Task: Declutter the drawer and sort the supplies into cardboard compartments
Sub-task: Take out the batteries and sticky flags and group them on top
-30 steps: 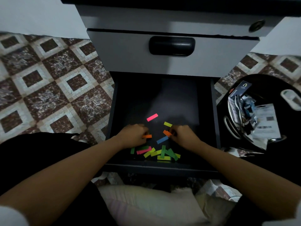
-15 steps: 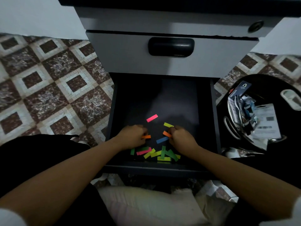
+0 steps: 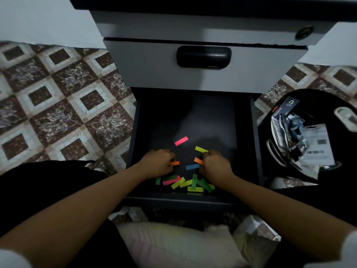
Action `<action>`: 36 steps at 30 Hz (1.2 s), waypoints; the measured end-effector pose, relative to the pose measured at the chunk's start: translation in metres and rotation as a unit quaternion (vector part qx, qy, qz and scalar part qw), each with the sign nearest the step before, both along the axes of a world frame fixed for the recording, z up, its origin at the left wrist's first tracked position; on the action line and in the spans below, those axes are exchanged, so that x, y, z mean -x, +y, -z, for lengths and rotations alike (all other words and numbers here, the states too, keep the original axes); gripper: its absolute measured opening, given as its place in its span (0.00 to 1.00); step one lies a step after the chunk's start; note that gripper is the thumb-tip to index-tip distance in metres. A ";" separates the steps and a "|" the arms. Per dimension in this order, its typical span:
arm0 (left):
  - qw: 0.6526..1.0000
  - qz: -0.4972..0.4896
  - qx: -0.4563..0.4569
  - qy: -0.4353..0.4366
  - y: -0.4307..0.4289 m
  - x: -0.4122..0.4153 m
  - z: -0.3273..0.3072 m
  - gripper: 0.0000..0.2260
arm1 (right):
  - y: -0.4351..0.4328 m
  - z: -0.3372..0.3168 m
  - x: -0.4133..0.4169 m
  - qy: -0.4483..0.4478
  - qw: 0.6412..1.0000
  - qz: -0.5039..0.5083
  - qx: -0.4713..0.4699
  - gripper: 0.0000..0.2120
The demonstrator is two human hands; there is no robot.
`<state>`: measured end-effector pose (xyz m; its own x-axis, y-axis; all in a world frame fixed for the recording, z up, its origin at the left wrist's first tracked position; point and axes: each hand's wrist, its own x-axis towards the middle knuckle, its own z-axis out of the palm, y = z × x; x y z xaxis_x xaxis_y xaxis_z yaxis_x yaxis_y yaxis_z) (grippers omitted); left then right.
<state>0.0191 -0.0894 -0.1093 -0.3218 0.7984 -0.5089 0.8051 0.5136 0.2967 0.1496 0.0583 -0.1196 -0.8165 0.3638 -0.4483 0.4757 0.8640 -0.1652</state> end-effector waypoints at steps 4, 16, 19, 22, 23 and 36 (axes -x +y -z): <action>1.000 0.000 0.007 0.000 0.000 0.000 -0.001 0.12 | 0.002 -0.001 -0.002 0.015 1.000 -0.007 -0.006 0.18; 0.999 -0.023 -0.022 0.000 0.003 0.003 -0.009 0.12 | 0.012 -0.016 0.002 0.107 0.992 0.063 0.035 0.12; 0.999 -0.038 -0.026 0.004 0.002 0.005 -0.015 0.11 | 0.013 -0.025 0.001 0.153 0.985 0.067 0.047 0.12; 0.998 -0.043 -0.039 0.011 0.001 0.006 -0.025 0.11 | 0.015 -0.036 0.000 0.172 0.980 0.083 0.060 0.11; 0.998 -0.044 -0.043 0.013 0.001 0.006 -0.029 0.11 | 0.016 -0.039 0.000 0.182 0.977 0.085 0.067 0.11; 0.974 -0.088 -0.207 0.028 -0.013 0.001 -0.116 0.14 | 0.021 -0.140 -0.005 0.356 0.912 0.082 0.185 0.05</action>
<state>0.0183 -0.1027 0.0064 -0.4901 0.8615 -0.1325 0.7363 0.4905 0.4662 0.1542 0.0795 0.0207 -0.8968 0.4387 0.0574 0.2517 0.6125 -0.7493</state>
